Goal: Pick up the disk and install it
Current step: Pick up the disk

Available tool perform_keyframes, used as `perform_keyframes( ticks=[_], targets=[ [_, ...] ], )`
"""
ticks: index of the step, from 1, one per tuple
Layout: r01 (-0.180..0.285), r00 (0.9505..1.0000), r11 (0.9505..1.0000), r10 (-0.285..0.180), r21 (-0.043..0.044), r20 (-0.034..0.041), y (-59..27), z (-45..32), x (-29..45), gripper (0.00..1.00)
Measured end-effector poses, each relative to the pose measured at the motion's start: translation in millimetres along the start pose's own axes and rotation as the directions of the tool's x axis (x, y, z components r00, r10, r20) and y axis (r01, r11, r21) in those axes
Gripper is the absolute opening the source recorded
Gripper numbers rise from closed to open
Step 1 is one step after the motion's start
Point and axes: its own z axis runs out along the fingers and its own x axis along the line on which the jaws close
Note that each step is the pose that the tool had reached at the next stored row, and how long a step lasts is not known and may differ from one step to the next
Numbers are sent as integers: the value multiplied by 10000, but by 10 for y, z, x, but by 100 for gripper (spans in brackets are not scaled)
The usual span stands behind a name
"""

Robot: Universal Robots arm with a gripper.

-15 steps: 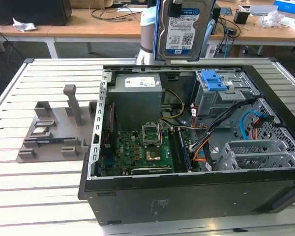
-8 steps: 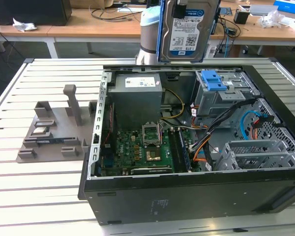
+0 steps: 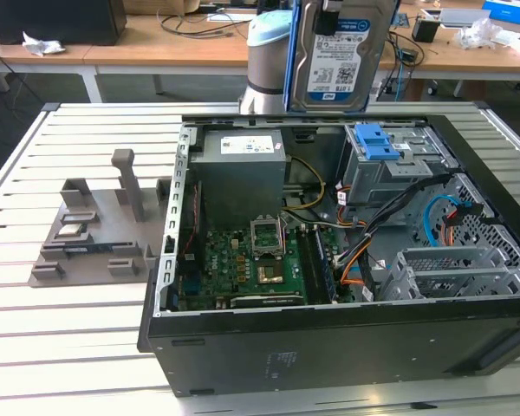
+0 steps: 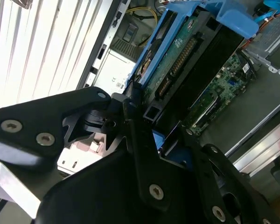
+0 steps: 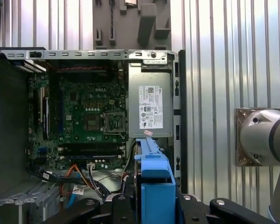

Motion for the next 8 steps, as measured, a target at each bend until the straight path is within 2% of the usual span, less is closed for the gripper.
perform_keyframes(
  ticks=[8],
  targets=[
    [0,10000,10000,0,0,1,-73,-3,51,37]
  ],
)
